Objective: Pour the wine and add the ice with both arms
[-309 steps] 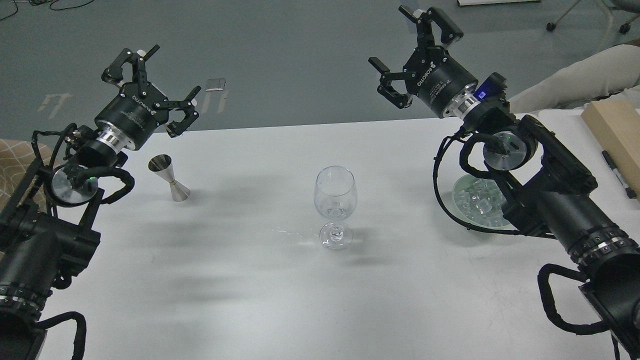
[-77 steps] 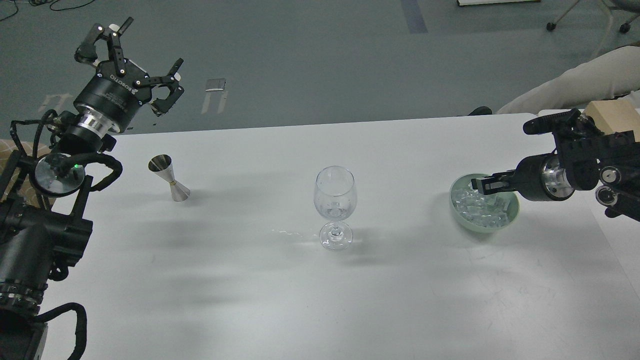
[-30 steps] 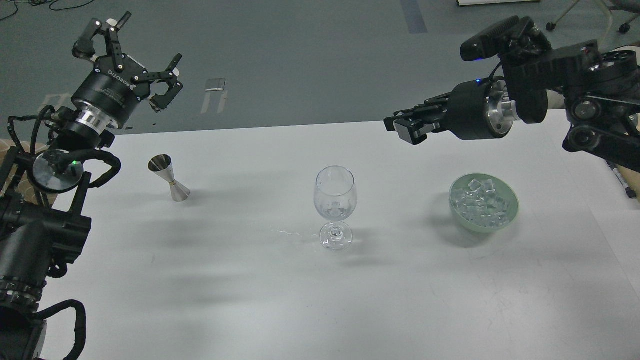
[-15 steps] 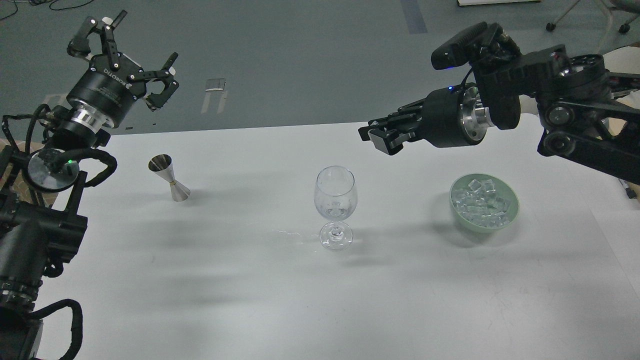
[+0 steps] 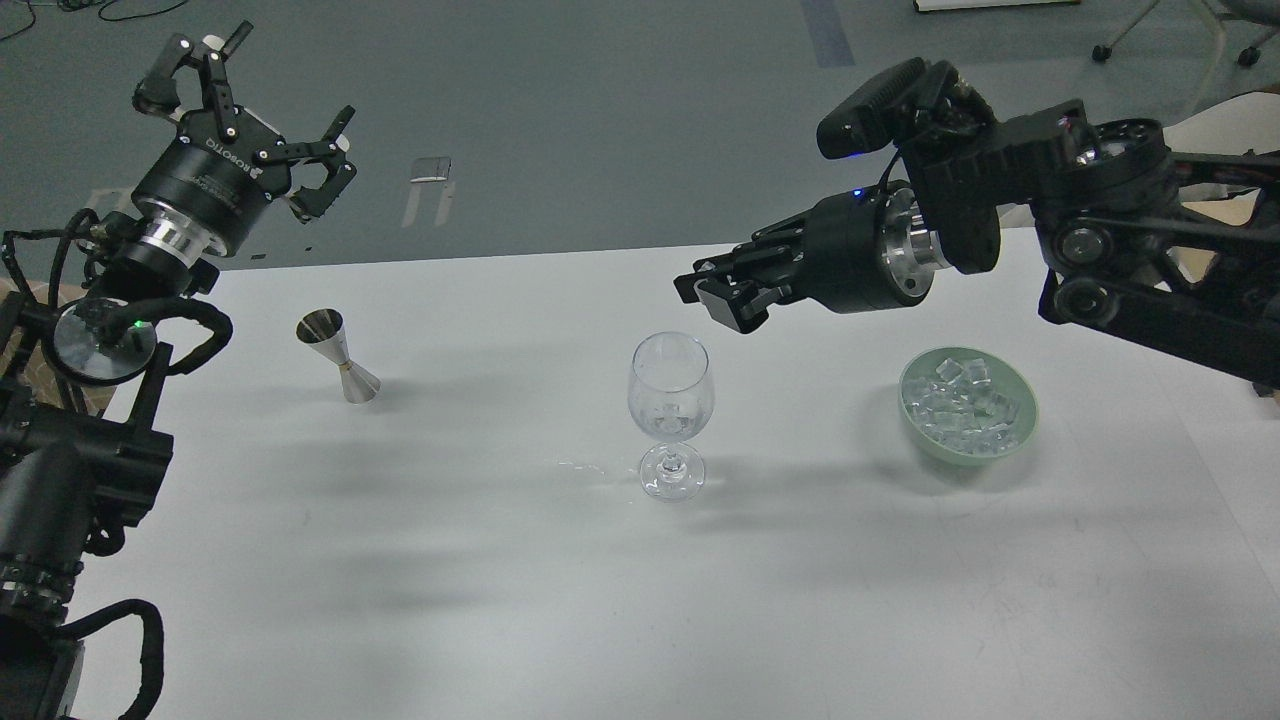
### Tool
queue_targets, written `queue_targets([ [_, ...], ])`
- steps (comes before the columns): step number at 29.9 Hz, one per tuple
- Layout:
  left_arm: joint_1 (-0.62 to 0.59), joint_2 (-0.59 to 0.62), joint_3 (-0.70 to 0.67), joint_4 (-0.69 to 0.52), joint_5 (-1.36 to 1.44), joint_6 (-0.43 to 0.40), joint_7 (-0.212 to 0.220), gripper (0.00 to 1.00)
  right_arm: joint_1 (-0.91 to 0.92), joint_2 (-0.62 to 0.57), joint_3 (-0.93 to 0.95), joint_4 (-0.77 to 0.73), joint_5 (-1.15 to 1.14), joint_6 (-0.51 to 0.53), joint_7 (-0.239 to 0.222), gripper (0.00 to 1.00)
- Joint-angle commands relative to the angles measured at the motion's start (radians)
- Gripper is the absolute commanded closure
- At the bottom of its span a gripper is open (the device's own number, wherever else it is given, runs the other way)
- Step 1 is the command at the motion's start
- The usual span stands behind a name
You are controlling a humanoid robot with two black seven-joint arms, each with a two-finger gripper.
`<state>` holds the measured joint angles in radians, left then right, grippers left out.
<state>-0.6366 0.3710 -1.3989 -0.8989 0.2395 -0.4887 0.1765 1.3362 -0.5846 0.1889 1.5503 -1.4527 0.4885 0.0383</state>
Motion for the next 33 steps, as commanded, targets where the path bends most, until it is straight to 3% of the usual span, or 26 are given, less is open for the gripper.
queue_targets([
  [1, 0.0, -0.001, 0.0, 0.0, 0.0, 0.0, 0.0, 0.02, 0.003, 0.014, 0.0, 0.007, 0.0, 0.0, 0.0, 1.0],
  [33, -0.003, -0.003, -0.008, 0.0, 0.0, 0.0, 0.0, 0.02, -0.031, 0.022, -0.019, 0.022, -0.006, 0.0, -0.001, 1.0],
])
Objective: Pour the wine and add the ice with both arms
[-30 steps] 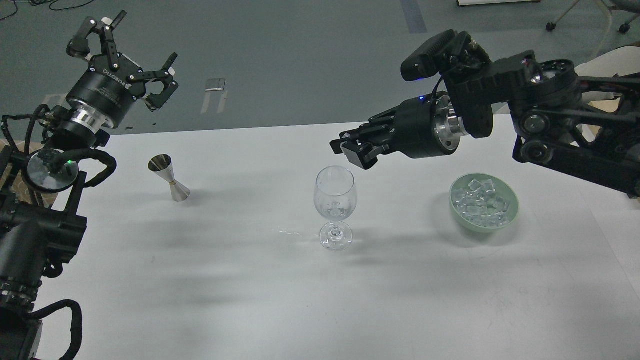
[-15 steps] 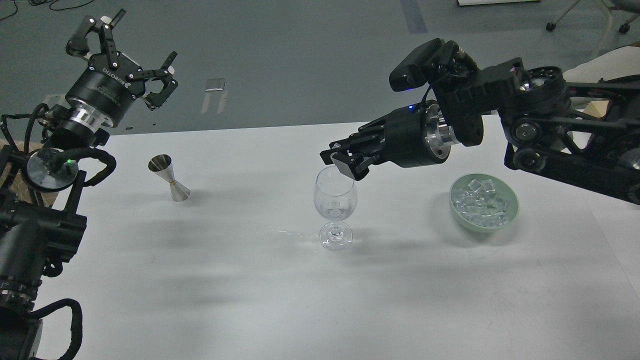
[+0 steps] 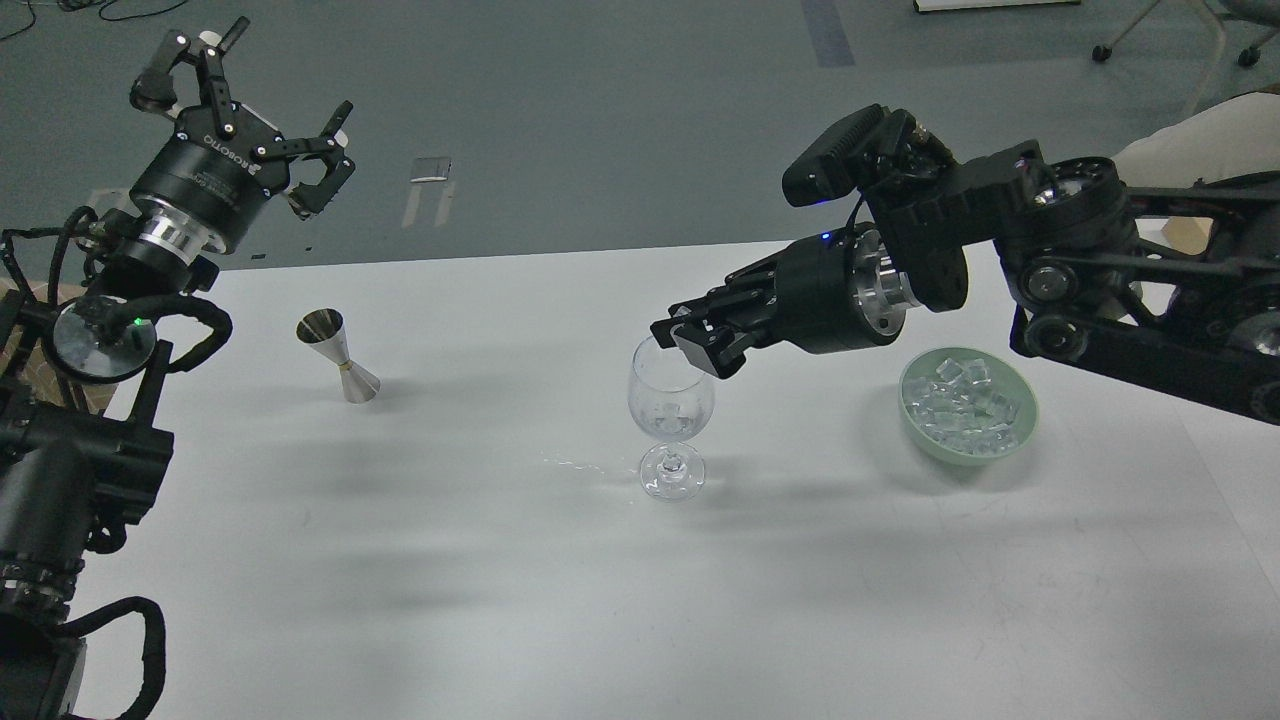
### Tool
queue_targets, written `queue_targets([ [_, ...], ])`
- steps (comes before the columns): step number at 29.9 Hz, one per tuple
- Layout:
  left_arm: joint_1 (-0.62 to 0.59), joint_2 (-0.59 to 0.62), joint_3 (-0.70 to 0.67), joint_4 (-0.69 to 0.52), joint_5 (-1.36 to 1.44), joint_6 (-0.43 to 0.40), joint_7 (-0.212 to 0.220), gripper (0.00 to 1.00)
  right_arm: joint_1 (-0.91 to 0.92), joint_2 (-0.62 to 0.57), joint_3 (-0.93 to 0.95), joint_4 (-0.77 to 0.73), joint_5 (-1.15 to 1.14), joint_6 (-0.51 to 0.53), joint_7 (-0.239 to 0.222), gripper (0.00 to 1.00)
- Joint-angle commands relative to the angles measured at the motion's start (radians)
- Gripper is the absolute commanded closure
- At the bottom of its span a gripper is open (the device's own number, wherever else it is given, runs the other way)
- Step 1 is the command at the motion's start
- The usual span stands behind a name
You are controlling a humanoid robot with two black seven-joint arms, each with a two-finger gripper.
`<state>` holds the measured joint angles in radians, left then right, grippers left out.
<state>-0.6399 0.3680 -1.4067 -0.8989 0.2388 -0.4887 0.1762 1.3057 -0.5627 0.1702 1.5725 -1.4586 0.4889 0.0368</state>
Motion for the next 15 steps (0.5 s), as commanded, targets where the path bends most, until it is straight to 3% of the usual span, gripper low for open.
queue_targets([
  [1, 0.0, 0.0, 0.0, 0.0, 0.0, 0.0, 0.0, 0.02, 0.0, 0.0, 0.0, 0.0, 0.0, 0.0, 0.0, 1.0],
  [9, 0.002, 0.0, -0.001, 0.0, 0.0, 0.0, 0.0, 0.02, -0.003, 0.0, 0.0, -0.005, -0.002, 0.0, -0.001, 1.0],
  [15, 0.002, 0.0, -0.006, 0.0, 0.0, 0.0, 0.0, 0.02, -0.003, 0.001, 0.0, -0.006, -0.003, 0.0, -0.005, 0.82],
])
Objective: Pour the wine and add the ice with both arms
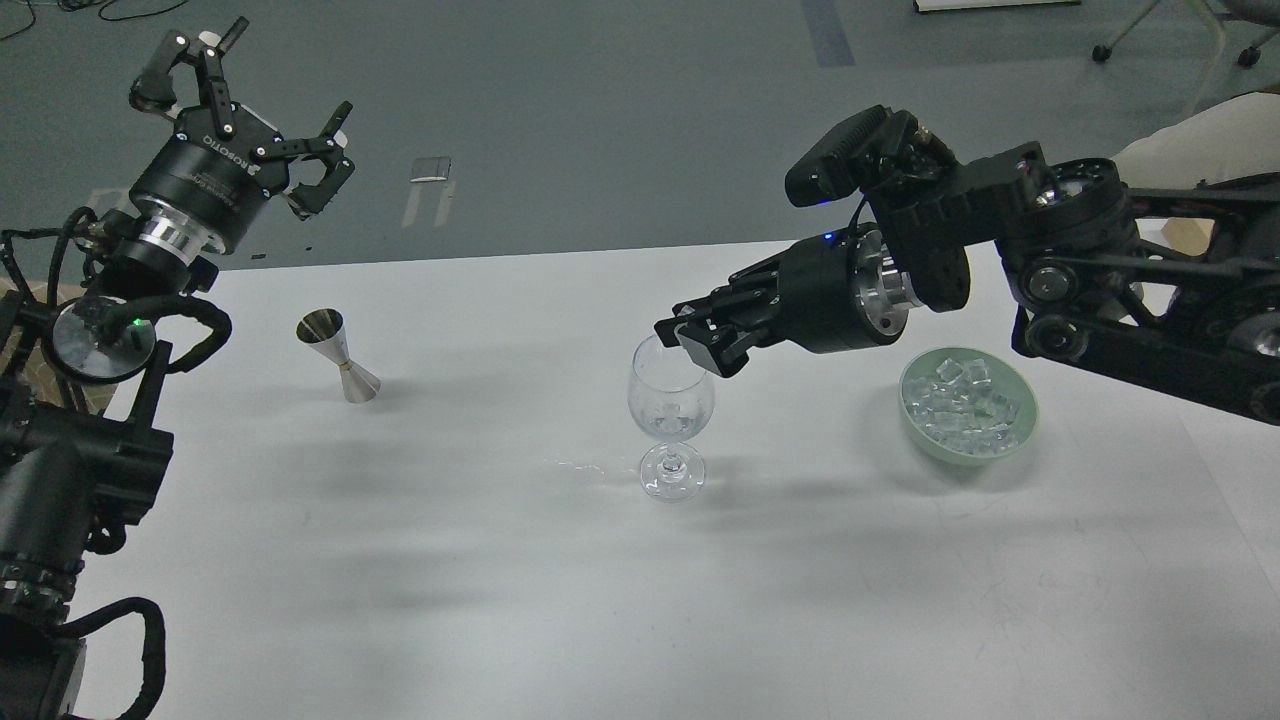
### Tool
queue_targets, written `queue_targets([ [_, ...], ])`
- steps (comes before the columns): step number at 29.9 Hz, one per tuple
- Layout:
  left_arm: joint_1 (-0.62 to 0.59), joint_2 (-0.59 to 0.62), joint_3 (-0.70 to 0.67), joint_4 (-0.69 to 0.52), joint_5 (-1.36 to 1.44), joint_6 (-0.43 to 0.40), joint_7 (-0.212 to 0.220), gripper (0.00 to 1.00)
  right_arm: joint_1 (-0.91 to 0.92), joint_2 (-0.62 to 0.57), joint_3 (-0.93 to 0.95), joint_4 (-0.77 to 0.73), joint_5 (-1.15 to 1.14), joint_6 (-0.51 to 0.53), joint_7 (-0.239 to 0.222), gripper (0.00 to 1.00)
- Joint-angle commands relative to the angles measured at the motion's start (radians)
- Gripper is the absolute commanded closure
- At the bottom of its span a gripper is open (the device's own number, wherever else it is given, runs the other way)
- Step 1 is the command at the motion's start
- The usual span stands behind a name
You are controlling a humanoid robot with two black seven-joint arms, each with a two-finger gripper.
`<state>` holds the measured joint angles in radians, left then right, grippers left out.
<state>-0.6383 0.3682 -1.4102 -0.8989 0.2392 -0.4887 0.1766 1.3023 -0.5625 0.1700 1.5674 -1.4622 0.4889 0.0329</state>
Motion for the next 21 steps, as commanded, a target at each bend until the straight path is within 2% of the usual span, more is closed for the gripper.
queue_targets([
  [1, 0.0, 0.0, -0.003, 0.0, 0.0, 0.0, 0.0, 0.02, 0.0, 0.001, 0.0, -0.001, -0.001, 0.0, -0.001, 0.73],
  [11, 0.0, 0.0, -0.003, 0.0, 0.0, 0.0, 0.0, 0.02, -0.005, 0.003, 0.002, -0.004, -0.003, 0.0, -0.001, 0.62],
  [17, 0.0, 0.0, -0.003, 0.0, 0.0, 0.0, 0.0, 0.02, -0.003, 0.004, 0.005, -0.004, -0.003, 0.0, -0.001, 0.52],
  [19, -0.001, 0.0, -0.003, 0.0, 0.0, 0.0, 0.0, 0.02, -0.003, 0.004, 0.014, -0.004, -0.003, 0.0, -0.002, 0.46],
  [21, 0.0, 0.0, -0.003, 0.0, 0.0, 0.0, 0.0, 0.02, -0.003, 0.004, 0.025, -0.006, -0.003, 0.0, -0.002, 0.31],
])
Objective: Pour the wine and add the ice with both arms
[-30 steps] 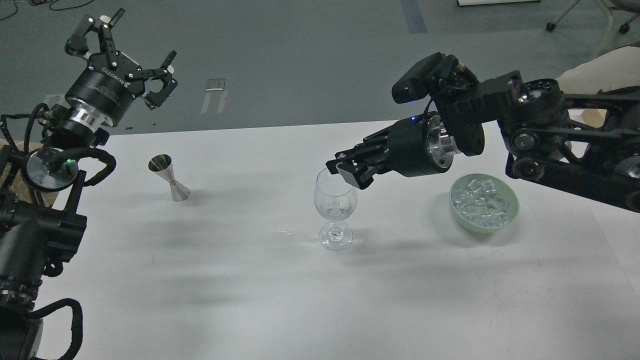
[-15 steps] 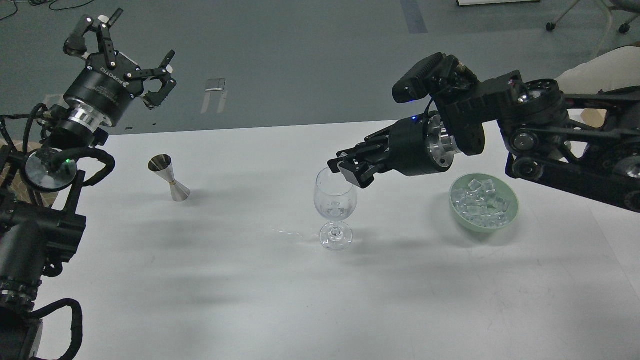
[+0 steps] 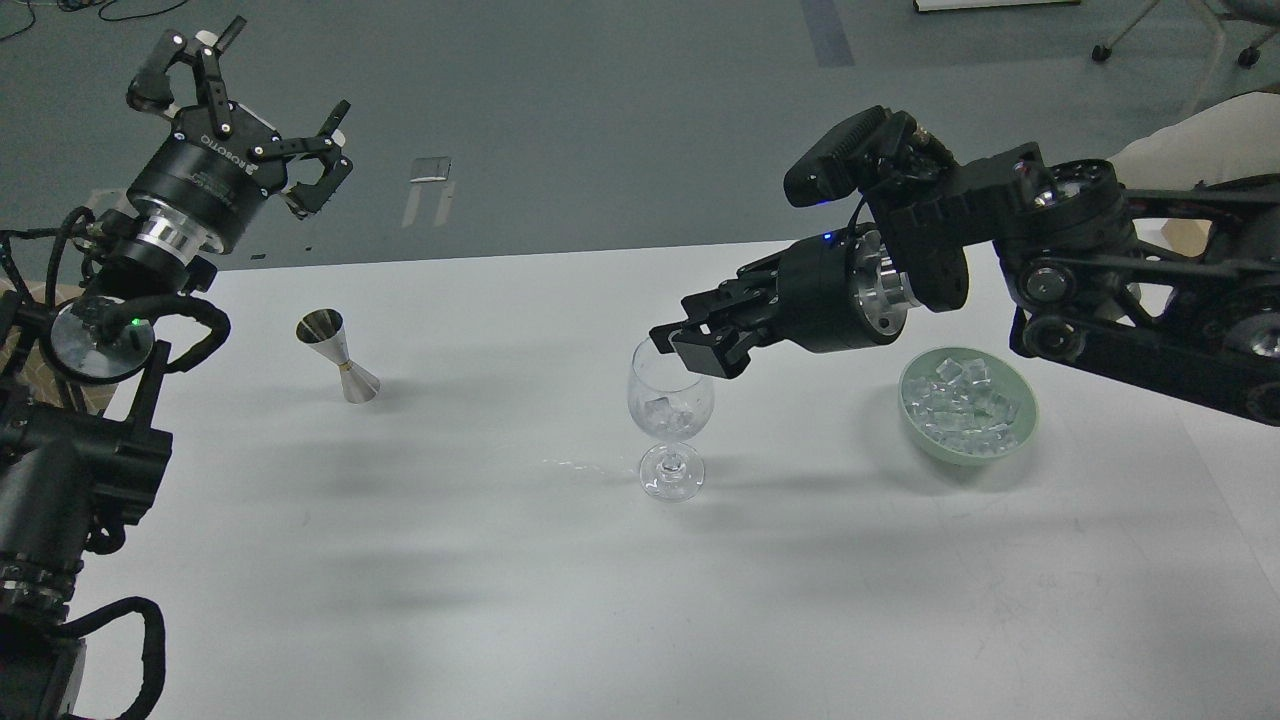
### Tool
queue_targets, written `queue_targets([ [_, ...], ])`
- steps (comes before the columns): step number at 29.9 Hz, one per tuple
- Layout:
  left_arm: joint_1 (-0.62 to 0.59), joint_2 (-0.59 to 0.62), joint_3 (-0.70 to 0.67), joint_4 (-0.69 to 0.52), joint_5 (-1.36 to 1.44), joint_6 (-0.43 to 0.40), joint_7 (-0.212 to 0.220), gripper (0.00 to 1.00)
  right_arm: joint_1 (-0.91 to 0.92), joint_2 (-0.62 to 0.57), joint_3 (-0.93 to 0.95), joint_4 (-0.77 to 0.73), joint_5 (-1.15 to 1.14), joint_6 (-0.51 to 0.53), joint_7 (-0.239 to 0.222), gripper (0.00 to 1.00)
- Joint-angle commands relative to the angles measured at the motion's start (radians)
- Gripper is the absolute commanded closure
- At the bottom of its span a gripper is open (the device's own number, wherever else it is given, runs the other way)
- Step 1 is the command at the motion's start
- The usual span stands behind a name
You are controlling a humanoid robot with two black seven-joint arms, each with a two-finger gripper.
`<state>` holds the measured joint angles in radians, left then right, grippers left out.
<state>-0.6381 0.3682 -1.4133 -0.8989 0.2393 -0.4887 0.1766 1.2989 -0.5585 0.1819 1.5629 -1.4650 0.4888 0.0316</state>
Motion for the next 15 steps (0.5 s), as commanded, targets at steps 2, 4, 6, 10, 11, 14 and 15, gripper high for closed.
queue_targets([
  [2, 0.0, 0.0, 0.001, 0.0, 0.0, 0.0, 0.0, 0.02, 0.0, -0.001, 0.039, -0.003, 0.002, 0.0, 0.001, 0.26],
  [4, 0.0, 0.0, 0.001, 0.0, 0.0, 0.0, 0.0, 0.02, -0.003, -0.001, 0.065, -0.004, 0.003, 0.0, 0.001, 0.1],
  [6, 0.0, 0.0, 0.001, 0.0, 0.0, 0.0, 0.0, 0.02, -0.027, -0.004, 0.12, -0.006, 0.005, 0.0, 0.004, 0.02],
  [10, 0.0, 0.0, 0.001, 0.0, 0.0, 0.0, 0.0, 0.02, -0.056, -0.009, 0.183, -0.006, 0.005, 0.0, 0.002, 0.01],
  [11, 0.0, -0.002, 0.002, 0.0, 0.002, 0.0, 0.0, 0.02, -0.073, -0.011, 0.206, -0.007, 0.005, 0.0, 0.002, 0.01],
  [14, 0.002, -0.002, 0.002, 0.0, 0.002, 0.0, 0.0, 0.02, -0.122, -0.012, 0.284, -0.032, 0.015, 0.0, 0.002, 0.01],
  [15, 0.002, -0.002, 0.002, 0.0, 0.002, 0.0, 0.0, 0.02, -0.131, -0.012, 0.31, -0.038, 0.018, 0.0, 0.004, 0.01],
])
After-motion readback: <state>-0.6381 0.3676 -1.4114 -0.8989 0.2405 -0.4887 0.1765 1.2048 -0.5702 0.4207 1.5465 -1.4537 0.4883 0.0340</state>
